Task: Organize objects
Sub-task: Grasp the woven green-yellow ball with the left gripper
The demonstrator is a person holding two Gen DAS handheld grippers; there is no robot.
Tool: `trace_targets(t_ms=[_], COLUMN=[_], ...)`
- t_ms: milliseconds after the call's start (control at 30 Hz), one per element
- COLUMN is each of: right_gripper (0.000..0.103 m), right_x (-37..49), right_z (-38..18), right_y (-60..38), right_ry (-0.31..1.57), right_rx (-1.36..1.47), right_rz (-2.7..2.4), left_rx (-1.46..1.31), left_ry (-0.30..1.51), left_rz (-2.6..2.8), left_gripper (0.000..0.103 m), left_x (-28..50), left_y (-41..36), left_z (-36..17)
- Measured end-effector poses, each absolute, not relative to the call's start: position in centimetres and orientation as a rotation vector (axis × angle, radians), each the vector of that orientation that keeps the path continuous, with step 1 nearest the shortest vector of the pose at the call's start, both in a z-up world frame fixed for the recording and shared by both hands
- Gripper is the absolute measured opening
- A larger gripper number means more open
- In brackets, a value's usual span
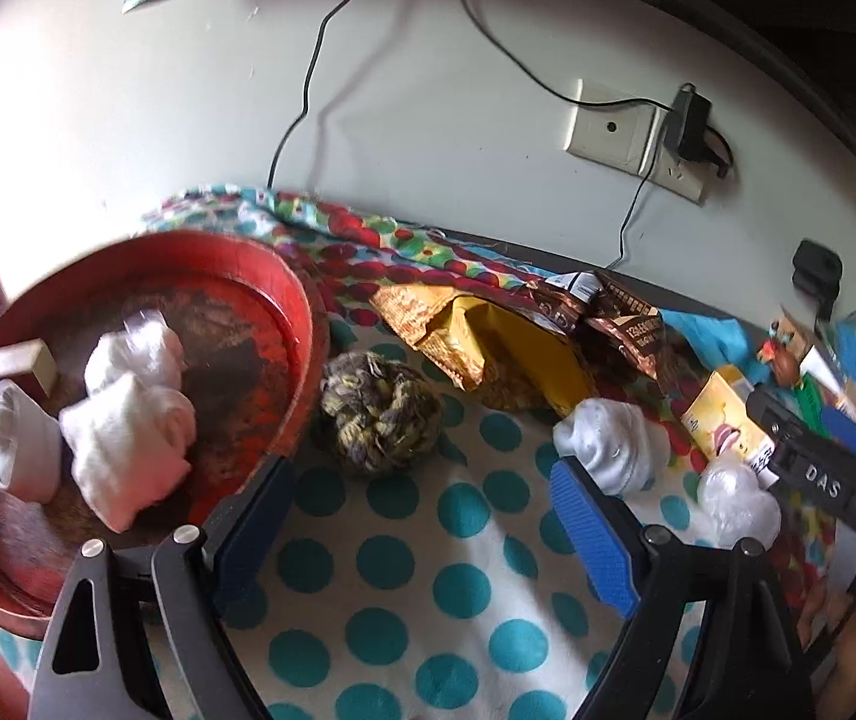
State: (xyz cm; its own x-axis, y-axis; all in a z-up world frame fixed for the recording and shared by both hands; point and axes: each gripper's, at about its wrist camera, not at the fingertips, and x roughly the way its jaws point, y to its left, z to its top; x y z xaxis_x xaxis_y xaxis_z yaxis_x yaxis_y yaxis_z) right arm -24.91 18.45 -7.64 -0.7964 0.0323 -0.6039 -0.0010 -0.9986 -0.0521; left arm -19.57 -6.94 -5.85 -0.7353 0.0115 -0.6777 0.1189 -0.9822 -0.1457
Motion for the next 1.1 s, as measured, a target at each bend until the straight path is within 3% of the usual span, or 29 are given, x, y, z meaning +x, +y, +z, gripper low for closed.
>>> trace_targets(t_ms=[133,467,533,600,733,967,1033,1067,1100], right_gripper=[0.103,0.103,0.103,0.103,0.103,0.103,0.103,0.103,0.103], right_x=[-24.6,-24.9,-24.8,-24.8,-24.8,-24.6,-24.6,-24.6,-24.6], right_z=[-7.4,-7.5,-7.5,-7.4,-7.4,-7.2,-7.2,-7.2,-7.2], right_y=[19.0,19.5,19.5,19.5,19.3,19.3,19.2,19.2,19.3], right_ry=[-0.019,0.055,0.054,0.053,0.037,0.032,0.030,0.030,0.031], right_rx=[-0.972,-1.020,-1.014,-1.005,-1.003,-0.989,-0.989,-0.988,-0.989], right_rz=[2.986,3.032,3.031,3.030,3.026,3.029,3.035,3.036,3.035], left_rx=[1.128,1.125,1.111,1.132,1.232,1.227,1.235,1.231,1.249], left_ry=[0.332,0.229,0.239,0.243,-0.017,-0.251,-0.236,-0.237,-0.179], left_rz=[-2.815,-2.772,-2.758,-2.751,-2.703,-2.639,-2.653,-2.642,-2.664], left_gripper=[0.084,0.080,0.069,0.067,0.068,0.069,0.065,0.056,0.057], left_x=[-19.9,-23.9,-24.5,-25.2,-27.0,-28.4,-28.6,-28.6,-28.6], left_y=[-7.0,-5.5,-6.0,-6.6,-5.2,-3.8,-4.3,-4.6,-5.2], left_z=[-7.2,-7.1,-6.9,-6.8,-7.4,-8.7,-8.6,-8.4,-8.1])
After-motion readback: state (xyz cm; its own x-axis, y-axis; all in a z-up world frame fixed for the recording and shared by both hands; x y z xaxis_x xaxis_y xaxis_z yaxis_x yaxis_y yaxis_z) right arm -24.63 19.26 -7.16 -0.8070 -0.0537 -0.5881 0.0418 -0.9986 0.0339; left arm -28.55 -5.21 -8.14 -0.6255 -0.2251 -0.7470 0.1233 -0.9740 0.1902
